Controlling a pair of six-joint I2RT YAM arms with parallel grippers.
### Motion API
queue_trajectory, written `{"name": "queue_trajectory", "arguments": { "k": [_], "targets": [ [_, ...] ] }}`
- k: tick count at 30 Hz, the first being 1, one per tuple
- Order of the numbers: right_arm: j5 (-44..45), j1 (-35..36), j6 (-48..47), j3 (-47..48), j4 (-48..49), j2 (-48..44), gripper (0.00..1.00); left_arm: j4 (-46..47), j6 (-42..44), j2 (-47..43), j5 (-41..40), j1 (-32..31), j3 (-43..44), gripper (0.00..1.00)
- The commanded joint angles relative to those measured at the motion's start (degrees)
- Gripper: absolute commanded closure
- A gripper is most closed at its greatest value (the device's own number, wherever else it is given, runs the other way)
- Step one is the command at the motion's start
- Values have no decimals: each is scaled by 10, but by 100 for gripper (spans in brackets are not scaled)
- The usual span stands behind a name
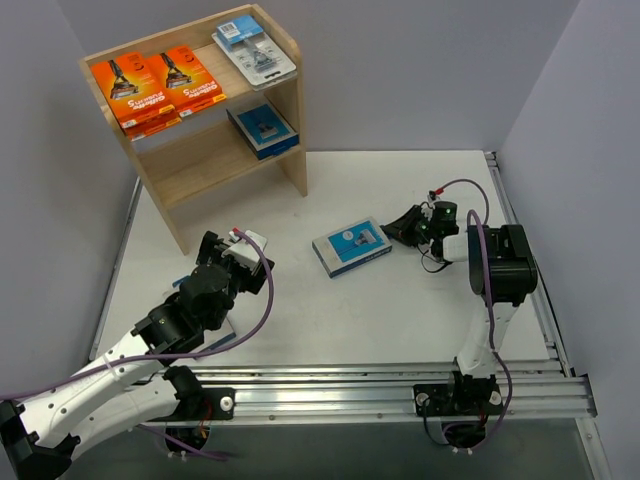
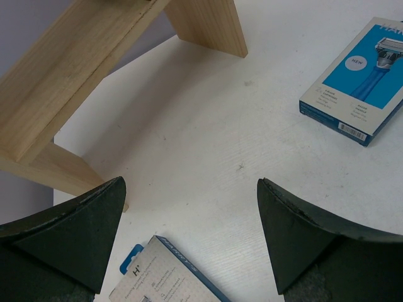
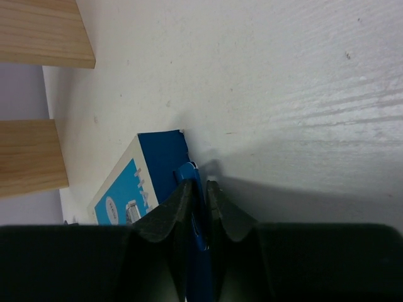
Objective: Place and organize the shaving razors onto the shelf
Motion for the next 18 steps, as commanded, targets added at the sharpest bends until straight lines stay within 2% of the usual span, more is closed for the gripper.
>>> {"name": "queue_trajectory", "arguments": {
  "k": [1, 7, 18],
  "targets": [
    [-17, 1, 13, -22, 31, -43, 92, 31, 2, -7, 0, 3, 2, 6],
    [-12, 14, 16, -74, 32, -93, 99, 29, 2, -9, 2, 3, 3, 6],
    [32, 88, 36, -172, 51, -190, 100, 24, 3, -11, 0, 3, 3, 6]
  ]
}}
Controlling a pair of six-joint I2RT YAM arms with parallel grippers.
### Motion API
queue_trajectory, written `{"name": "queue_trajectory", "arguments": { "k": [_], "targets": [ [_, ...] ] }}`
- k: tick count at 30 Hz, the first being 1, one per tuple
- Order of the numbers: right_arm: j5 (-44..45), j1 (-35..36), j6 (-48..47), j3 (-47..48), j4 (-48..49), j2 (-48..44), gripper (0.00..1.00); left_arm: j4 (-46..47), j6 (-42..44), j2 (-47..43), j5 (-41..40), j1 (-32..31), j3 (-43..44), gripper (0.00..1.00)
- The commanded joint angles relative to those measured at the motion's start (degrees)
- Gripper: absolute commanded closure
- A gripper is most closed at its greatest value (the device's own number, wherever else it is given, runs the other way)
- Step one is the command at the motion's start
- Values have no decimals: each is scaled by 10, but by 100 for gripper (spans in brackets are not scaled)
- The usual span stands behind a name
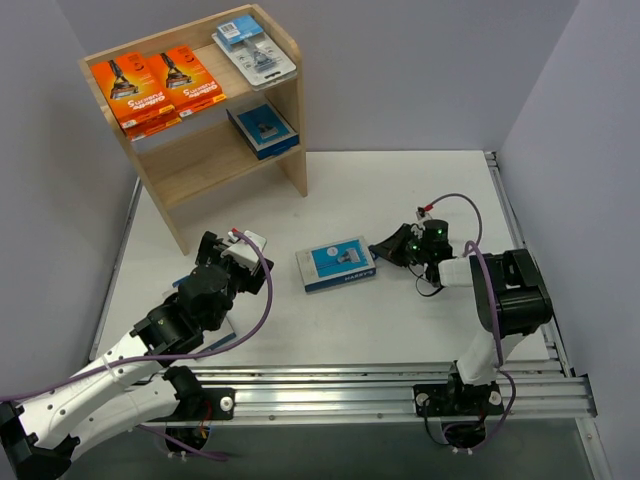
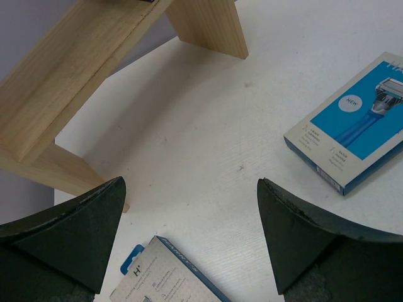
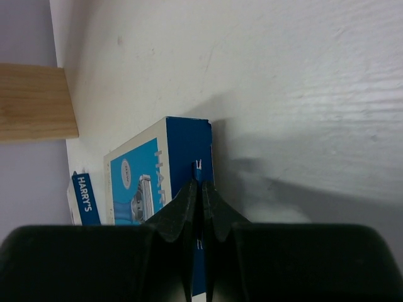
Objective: Place and organize the shaving razors onto the shelf
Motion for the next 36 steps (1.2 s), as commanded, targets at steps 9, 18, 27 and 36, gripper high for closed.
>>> {"name": "queue_trajectory", "arguments": {
  "k": [9, 18, 27, 36],
  "targets": [
    [54, 96, 27, -77, 8, -126, 88, 23, 4, -4, -4, 3, 4, 6],
    [-19, 151, 61, -142, 51, -181, 74, 22, 8, -3, -7, 3, 5, 6],
    [-22, 188, 64, -181, 55, -224, 71, 21, 10, -2, -5, 3, 6, 5],
    [0, 262, 87, -202, 123, -180, 74, 20, 11, -2, -6, 2, 6, 5]
  ]
}}
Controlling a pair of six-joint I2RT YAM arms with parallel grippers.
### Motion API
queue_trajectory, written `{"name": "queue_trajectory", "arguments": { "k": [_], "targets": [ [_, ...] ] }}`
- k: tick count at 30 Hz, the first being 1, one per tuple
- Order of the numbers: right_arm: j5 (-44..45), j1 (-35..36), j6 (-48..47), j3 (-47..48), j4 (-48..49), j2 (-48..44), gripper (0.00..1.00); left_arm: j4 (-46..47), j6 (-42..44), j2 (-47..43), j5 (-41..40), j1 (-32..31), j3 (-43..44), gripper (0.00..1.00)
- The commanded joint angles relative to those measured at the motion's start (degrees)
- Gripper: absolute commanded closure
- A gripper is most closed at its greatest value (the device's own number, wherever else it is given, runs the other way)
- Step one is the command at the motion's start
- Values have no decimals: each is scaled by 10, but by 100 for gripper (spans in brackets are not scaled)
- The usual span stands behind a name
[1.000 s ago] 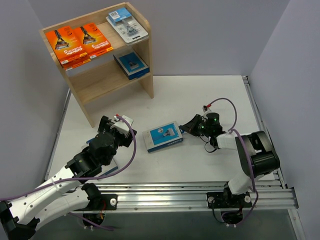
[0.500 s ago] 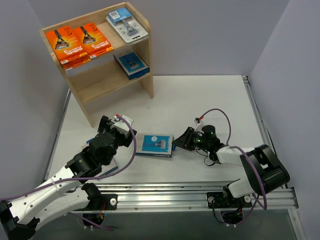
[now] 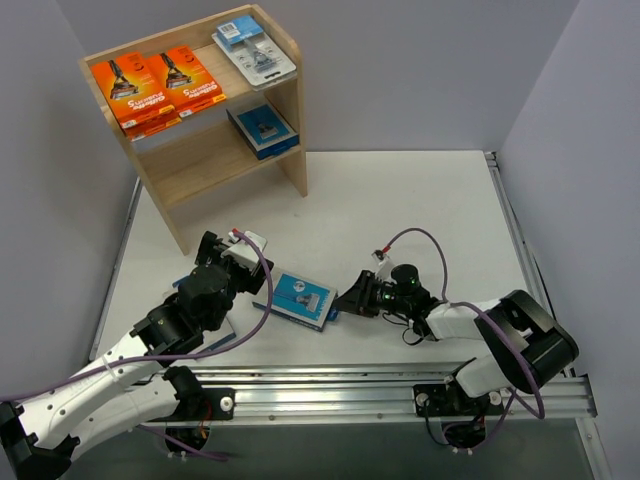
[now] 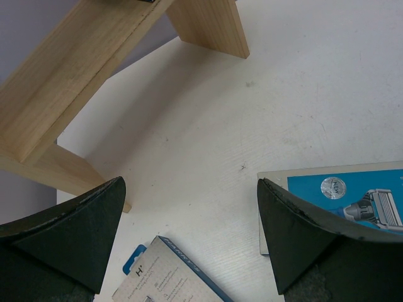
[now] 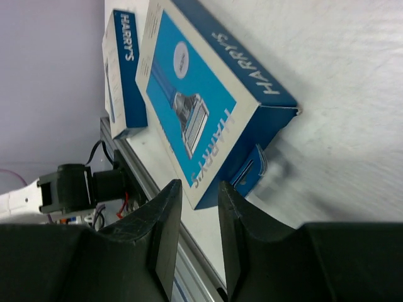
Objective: Place and organize the shaving razors onto the shelf
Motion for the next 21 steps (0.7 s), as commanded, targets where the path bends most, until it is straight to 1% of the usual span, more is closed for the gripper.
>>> {"name": "queue_trajectory", "arguments": {
  "k": [1, 6, 11, 15, 21],
  "targets": [
    [4, 32, 3, 2, 59, 18, 74, 20, 5, -1, -5, 3, 5, 5],
    [-1, 49, -6, 13, 67, 57, 71, 20, 5, 1, -4, 3, 5, 6],
    [20, 65, -11, 25, 55, 69, 69, 22, 5, 2, -2, 3, 5, 5],
    [29, 67, -11, 27, 46, 57, 66, 21, 5, 1, 0, 3, 6, 5],
    [46, 68, -21, 26, -7, 13, 64, 18, 5, -5, 3, 3, 8, 5]
  ]
}}
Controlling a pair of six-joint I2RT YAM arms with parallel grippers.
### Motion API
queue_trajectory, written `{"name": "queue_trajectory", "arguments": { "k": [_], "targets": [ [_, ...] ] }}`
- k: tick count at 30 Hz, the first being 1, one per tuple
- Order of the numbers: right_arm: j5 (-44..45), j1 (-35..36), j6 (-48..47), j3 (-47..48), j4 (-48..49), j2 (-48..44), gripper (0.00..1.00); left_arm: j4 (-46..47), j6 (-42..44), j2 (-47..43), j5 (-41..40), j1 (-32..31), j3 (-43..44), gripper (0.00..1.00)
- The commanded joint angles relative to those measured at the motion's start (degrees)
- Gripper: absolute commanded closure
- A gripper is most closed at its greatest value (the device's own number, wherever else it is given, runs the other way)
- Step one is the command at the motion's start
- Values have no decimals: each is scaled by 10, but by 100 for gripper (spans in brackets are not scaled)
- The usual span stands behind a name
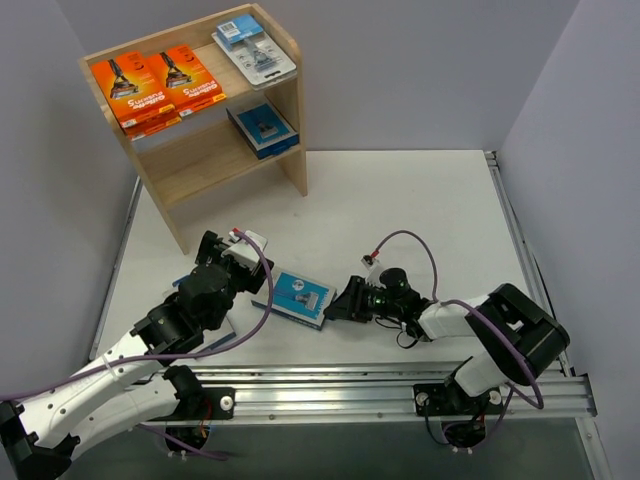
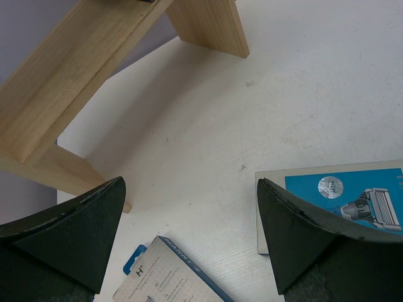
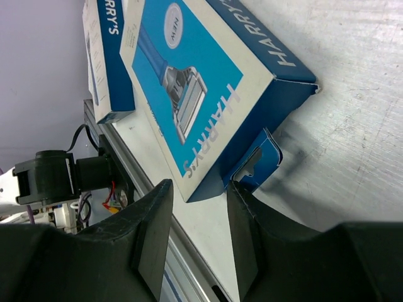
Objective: Place and organize the shaving razors onto the shelf
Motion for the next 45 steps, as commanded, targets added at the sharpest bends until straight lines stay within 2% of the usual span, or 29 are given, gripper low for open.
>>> {"name": "queue_trajectory", "arguments": {
  "k": [1, 7, 13, 16, 29, 45],
  "targets": [
    [24, 5, -18, 12, -30, -44, 64, 19, 4, -7, 3, 3, 8, 5],
    [53, 4, -14, -21, -43, -79, 63, 18, 1, -6, 9, 3, 9, 5],
    [63, 3, -3, -37, -24, -69, 64, 18, 0, -6, 11, 3, 11, 5],
    [65, 3, 4, -44, -4, -54, 67, 17, 0, -7, 12, 3, 10, 5],
    [65, -3, 14, -45, 61, 21, 68, 17, -1, -6, 17, 3, 10, 5],
    [36, -33, 45, -52, 216, 149, 72, 18, 0, 1, 19, 3, 9, 5]
  ]
}}
